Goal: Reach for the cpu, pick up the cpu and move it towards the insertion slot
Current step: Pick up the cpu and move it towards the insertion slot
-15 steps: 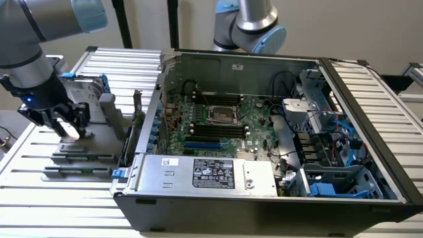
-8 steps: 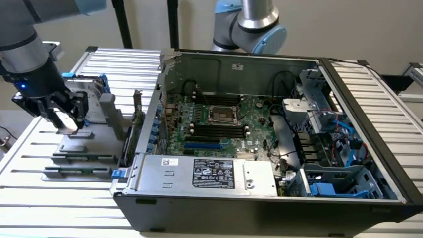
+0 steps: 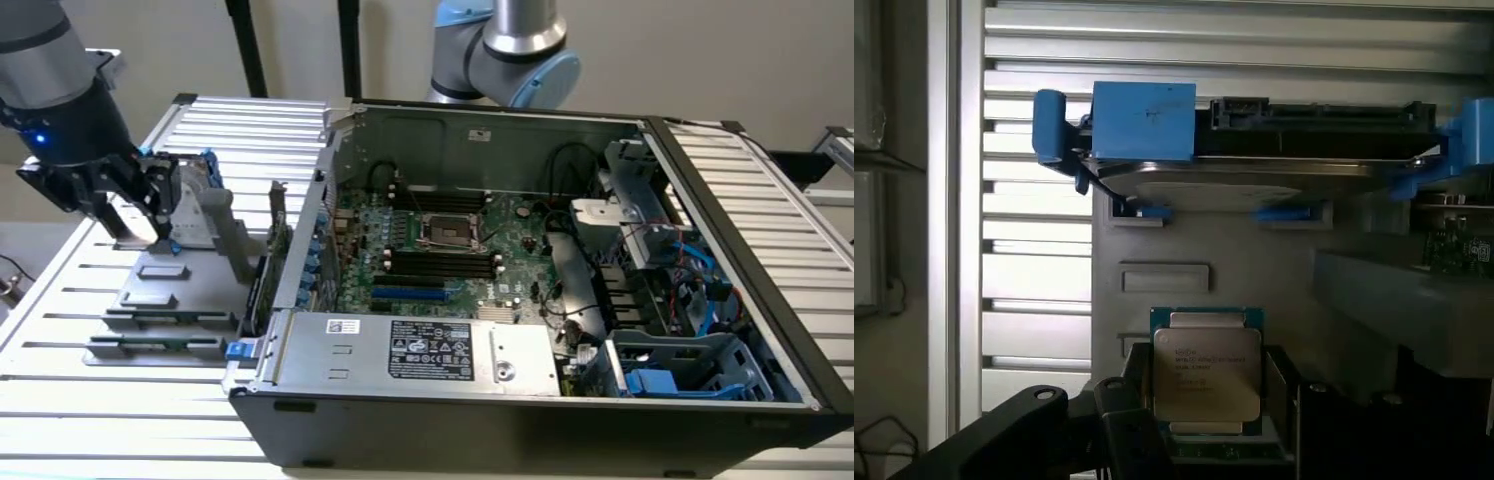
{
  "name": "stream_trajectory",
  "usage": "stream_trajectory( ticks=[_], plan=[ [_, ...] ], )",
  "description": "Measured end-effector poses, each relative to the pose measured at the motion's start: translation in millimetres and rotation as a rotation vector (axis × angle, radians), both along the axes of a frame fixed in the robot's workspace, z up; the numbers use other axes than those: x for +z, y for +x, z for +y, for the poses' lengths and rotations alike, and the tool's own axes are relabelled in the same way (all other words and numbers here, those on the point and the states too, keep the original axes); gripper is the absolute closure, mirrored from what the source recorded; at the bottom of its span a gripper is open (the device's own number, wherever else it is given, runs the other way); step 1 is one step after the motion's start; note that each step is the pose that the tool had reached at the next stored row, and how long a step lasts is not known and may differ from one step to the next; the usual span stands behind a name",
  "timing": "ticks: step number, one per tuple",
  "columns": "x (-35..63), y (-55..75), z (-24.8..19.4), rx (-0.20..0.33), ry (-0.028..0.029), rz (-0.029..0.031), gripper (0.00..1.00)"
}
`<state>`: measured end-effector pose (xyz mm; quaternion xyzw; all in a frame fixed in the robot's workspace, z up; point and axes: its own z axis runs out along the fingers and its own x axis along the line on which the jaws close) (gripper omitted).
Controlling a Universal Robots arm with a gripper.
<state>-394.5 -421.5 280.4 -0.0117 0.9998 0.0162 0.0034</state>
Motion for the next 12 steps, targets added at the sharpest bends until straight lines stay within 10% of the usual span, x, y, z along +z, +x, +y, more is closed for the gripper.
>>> stream_trajectory(
  ticks=[12],
  plan=[
    [54.8,36.1,0.0,0.000,0.0019,0.0010,0.45]
  ],
)
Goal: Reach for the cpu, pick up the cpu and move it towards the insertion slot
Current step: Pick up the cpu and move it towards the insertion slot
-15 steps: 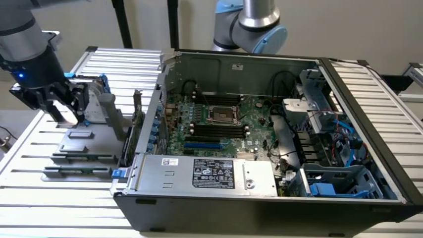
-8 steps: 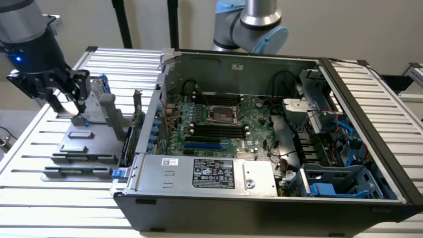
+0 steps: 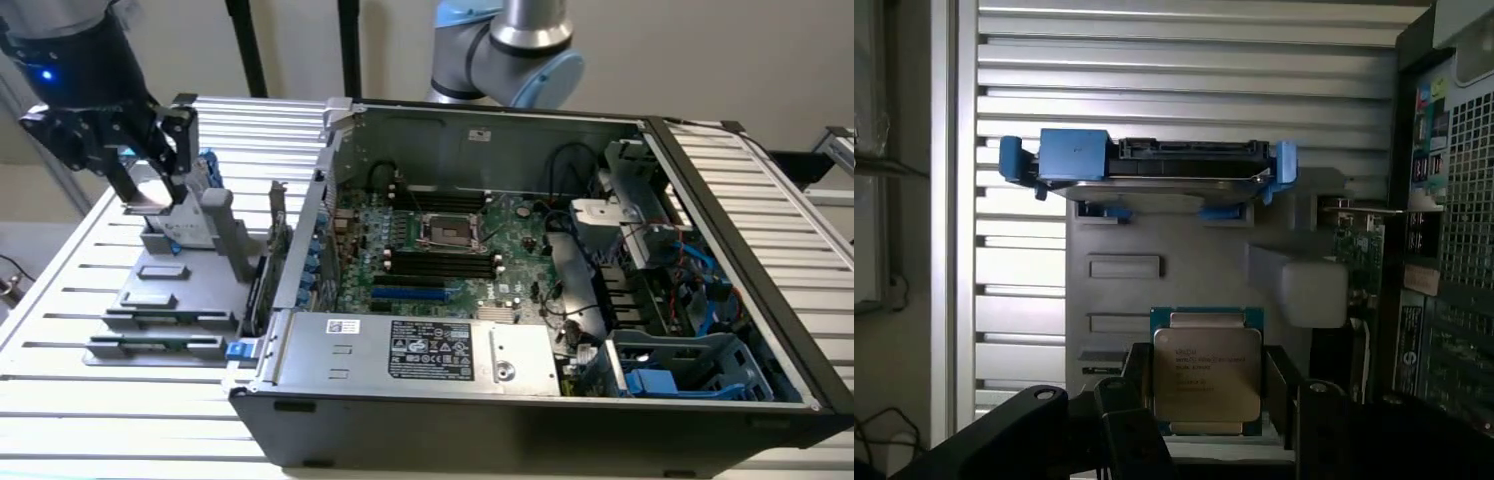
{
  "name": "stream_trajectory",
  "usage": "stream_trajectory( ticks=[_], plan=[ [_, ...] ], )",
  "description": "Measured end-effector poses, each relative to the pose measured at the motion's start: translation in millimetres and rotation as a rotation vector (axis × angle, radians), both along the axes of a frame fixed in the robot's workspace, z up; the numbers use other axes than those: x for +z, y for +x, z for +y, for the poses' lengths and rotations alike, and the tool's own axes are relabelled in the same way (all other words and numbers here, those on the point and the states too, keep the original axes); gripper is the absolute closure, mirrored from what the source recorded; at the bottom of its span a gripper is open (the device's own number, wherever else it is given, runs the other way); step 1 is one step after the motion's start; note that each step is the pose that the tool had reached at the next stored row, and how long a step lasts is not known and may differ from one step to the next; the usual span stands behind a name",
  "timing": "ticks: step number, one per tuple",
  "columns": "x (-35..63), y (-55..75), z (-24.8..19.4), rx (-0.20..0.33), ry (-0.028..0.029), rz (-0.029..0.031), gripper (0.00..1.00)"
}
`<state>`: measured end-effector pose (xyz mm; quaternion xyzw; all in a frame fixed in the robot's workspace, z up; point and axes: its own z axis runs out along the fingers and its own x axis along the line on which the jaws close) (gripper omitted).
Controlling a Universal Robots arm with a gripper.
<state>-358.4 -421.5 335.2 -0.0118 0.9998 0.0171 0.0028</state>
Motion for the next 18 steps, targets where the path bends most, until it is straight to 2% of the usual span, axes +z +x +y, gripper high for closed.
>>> stream_trajectory(
  ticks=[5,9,11,18],
  plan=[
    [22.2,22.5,0.0,0.000,0.0052,0.0007,0.45],
    [37.1,40.8,0.0,0.001,0.0134,0.0008,0.45],
    [42.4,49.7,0.0,0.001,0.0198,0.0008,0.45],
    [53.1,81.8,0.0,0.002,0.0479,0.0008,0.45]
  ],
)
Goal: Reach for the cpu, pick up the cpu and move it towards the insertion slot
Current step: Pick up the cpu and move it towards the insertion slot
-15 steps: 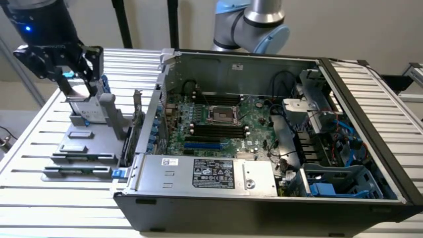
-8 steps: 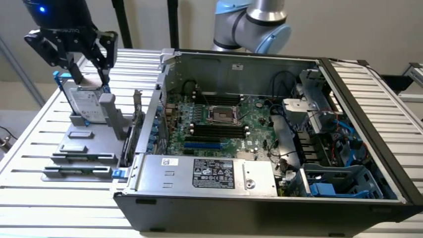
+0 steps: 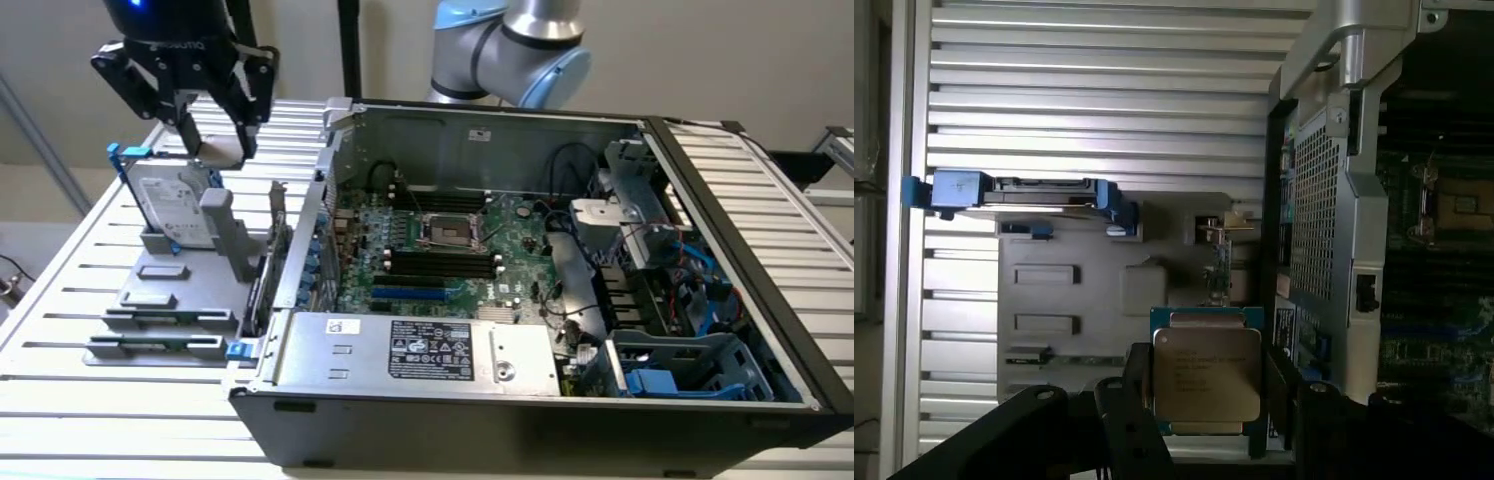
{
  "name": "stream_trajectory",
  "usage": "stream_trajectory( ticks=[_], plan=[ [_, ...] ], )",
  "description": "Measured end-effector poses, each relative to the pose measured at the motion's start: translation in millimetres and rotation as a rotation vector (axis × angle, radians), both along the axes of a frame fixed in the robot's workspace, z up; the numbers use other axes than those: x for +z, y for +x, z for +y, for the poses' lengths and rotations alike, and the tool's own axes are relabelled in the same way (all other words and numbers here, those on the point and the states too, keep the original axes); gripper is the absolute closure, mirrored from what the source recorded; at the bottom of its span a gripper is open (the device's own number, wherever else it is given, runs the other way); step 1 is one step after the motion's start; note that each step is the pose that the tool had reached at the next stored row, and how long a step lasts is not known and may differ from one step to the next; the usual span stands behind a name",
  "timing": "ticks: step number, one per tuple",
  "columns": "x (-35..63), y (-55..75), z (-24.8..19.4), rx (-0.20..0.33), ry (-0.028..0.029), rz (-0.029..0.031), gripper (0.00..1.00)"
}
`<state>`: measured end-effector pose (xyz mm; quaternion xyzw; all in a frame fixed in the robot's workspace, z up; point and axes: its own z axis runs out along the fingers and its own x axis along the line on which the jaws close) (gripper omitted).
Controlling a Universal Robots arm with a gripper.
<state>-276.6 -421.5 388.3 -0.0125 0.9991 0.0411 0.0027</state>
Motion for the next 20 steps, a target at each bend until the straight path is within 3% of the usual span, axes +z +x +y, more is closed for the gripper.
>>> stream_trajectory(
  ticks=[4,7,13,20],
  plan=[
    [3.7,18.1,0.0,0.000,0.0126,0.0000,0.45],
    [5.0,31.5,0.0,0.000,0.0188,0.0000,0.45],
    [5.8,59.3,0.0,0.000,0.0254,0.0003,0.45],
    [5.8,91.0,0.0,0.000,0.0281,0.0004,0.45]
  ],
)
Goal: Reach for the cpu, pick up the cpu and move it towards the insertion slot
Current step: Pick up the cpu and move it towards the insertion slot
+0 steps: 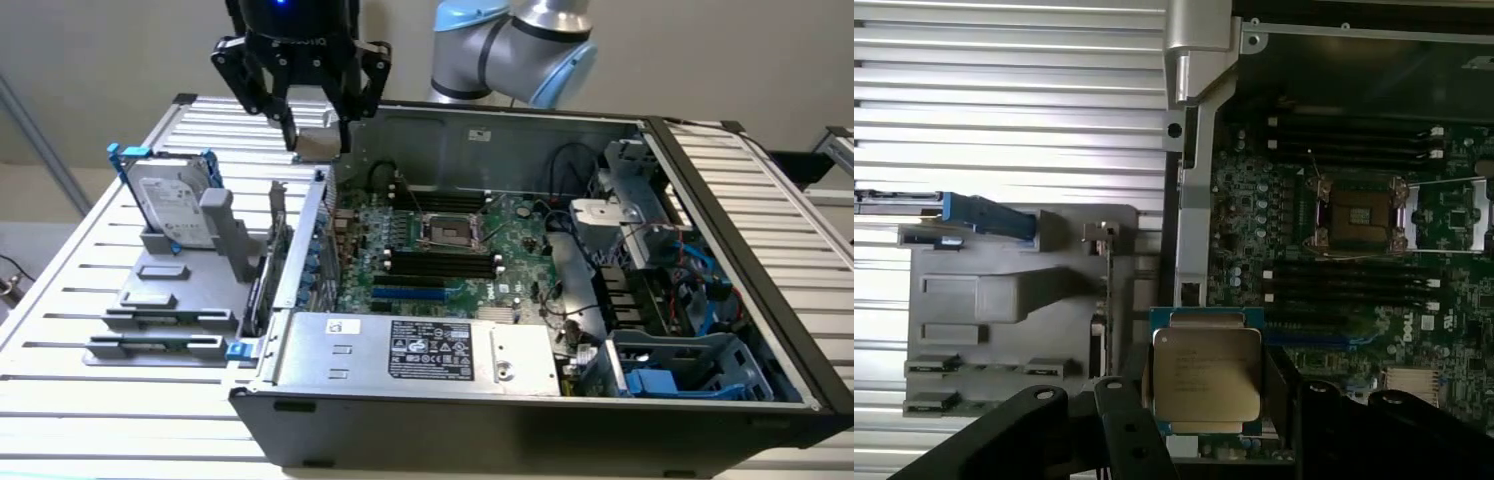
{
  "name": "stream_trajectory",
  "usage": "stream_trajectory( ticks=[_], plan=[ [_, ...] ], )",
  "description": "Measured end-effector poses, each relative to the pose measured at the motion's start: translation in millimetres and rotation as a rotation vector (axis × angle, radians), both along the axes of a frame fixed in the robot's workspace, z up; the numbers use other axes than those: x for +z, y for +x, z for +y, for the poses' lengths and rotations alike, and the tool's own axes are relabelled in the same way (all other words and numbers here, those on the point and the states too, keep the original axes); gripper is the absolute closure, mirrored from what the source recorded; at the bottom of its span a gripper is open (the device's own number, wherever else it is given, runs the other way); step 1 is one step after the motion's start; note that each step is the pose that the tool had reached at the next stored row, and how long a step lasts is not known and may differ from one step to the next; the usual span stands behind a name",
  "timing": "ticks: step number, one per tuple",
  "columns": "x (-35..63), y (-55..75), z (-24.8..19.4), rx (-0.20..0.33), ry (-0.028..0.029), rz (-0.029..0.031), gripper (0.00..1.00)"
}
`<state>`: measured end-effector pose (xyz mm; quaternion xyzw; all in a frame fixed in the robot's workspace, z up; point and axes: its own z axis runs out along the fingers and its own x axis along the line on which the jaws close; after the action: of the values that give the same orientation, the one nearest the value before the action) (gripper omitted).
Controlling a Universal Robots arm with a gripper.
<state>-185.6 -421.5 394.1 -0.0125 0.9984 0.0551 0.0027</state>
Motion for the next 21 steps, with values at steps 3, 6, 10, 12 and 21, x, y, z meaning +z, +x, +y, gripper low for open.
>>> stream_trajectory(
  ticks=[3,6,10,12,21],
  plan=[
    [0.0,13.6,0.0,0.000,0.0004,0.0003,0.45],
    [0.0,27.2,0.0,0.000,0.0005,0.0008,0.45],
    [0.0,45.3,0.1,0.000,0.0005,0.0014,0.45],
    [0.0,54.5,0.4,0.000,0.0005,0.0018,0.45],
    [-1.4,82.6,15.4,0.000,-0.0025,0.0027,0.45]
  ],
)
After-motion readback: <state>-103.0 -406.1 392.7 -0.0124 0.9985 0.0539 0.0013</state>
